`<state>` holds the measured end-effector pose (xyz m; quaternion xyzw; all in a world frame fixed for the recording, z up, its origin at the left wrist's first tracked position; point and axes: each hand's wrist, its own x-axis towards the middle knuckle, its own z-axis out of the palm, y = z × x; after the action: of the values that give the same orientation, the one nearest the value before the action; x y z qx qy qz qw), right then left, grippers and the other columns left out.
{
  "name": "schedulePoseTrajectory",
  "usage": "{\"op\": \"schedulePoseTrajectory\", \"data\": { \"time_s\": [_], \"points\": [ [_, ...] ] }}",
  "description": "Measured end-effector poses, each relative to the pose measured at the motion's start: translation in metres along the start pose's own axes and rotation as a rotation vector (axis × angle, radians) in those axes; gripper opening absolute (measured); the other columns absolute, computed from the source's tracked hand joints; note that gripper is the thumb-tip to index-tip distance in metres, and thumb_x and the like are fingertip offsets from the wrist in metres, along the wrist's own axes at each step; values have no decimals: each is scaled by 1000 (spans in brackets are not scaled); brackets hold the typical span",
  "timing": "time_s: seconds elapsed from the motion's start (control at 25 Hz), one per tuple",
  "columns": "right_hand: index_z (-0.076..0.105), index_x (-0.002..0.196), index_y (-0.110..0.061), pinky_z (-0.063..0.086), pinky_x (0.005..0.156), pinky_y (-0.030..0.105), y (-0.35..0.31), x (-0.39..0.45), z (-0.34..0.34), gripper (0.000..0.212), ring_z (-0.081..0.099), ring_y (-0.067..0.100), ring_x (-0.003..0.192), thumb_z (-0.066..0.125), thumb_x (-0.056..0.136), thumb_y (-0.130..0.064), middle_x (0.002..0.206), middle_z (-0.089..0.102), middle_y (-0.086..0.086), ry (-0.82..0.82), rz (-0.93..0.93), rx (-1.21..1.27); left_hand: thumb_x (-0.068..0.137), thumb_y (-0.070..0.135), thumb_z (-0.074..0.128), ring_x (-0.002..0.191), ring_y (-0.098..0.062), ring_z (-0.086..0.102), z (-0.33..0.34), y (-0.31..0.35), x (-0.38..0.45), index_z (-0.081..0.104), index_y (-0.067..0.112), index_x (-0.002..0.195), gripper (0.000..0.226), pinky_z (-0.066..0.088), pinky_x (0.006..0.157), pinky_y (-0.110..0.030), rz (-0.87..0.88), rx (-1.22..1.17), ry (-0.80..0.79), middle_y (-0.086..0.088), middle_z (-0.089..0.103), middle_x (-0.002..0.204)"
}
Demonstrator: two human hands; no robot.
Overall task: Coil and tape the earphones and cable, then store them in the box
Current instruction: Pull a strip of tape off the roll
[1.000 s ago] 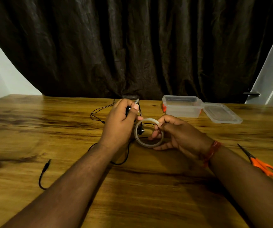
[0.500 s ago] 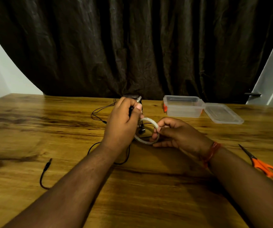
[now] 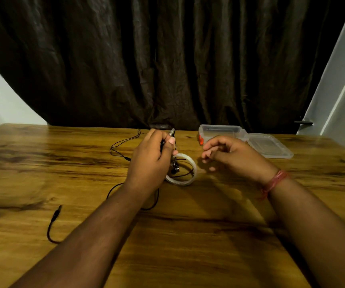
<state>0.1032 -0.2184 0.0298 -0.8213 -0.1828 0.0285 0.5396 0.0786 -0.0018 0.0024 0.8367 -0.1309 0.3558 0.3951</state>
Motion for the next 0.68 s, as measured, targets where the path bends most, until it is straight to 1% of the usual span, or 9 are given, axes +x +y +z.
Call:
{"op": "schedulePoseTrajectory", "data": {
  "time_s": [0.04,0.08,0.16,0.24,0.32,0.4,0.48,0.56,0.68],
  "points": [
    [66,102,-19,55,84,37,-3,-4,-11,11,68,19,94,61,93,-17,101,71,8,79,-27,-143,101,32,46,84,-1,63,0,0,0,52,30,86,16,47,69,-23,9,15,-3,8,62,90],
    [67,98,-23,53,84,36,-6,-12,-25,9,67,18,92,63,92,-20,98,71,5,138,-47,-283,101,32,46,85,-3,62,0,0,-1,52,32,85,17,46,69,-24,17,21,-3,9,63,89],
    [67,93,-26,50,81,33,-7,-32,-53,6,63,15,87,62,92,-23,93,69,-1,161,-18,-567,101,33,45,87,-6,63,0,-1,-1,51,34,86,17,48,71,-32,29,12,-7,10,61,90],
    [66,90,-29,50,80,34,2,-57,-81,4,60,16,86,63,90,-28,94,66,-2,127,138,-855,101,35,44,87,-6,65,2,-3,0,52,33,87,16,52,73,-40,27,-23,-16,12,59,90],
    [63,85,-34,51,79,36,15,-79,-97,4,58,18,87,61,89,-33,98,64,0,110,308,-1063,101,36,43,86,-6,65,2,-5,1,53,30,88,17,52,75,-43,16,-44,-11,12,59,89],
    [62,84,-32,53,77,37,23,-96,-103,9,58,19,83,56,89,-36,96,64,1,96,425,-1179,101,37,43,86,-9,66,1,-5,2,50,35,85,18,52,74,-46,16,-44,-14,11,61,89],
    [63,88,-28,53,76,36,23,-107,-100,15,59,20,82,53,91,-39,93,64,2,104,481,-1233,102,37,43,86,-10,66,0,-5,2,47,38,83,19,52,74,-45,15,-35,-19,7,62,90],
    [62,92,-26,53,77,36,24,-115,-98,15,59,21,85,53,91,-38,95,64,3,119,496,-1253,102,36,43,86,-8,67,1,-5,1,48,36,86,17,53,75,-45,-3,-48,-24,5,63,92],
    [55,83,-29,54,76,38,26,-121,-95,15,60,21,86,53,90,-42,94,64,2,131,498,-1256,100,42,40,88,-14,66,2,-7,0,46,39,85,17,52,76,-48,-5,-38,-22,6,63,91]
  ]
}}
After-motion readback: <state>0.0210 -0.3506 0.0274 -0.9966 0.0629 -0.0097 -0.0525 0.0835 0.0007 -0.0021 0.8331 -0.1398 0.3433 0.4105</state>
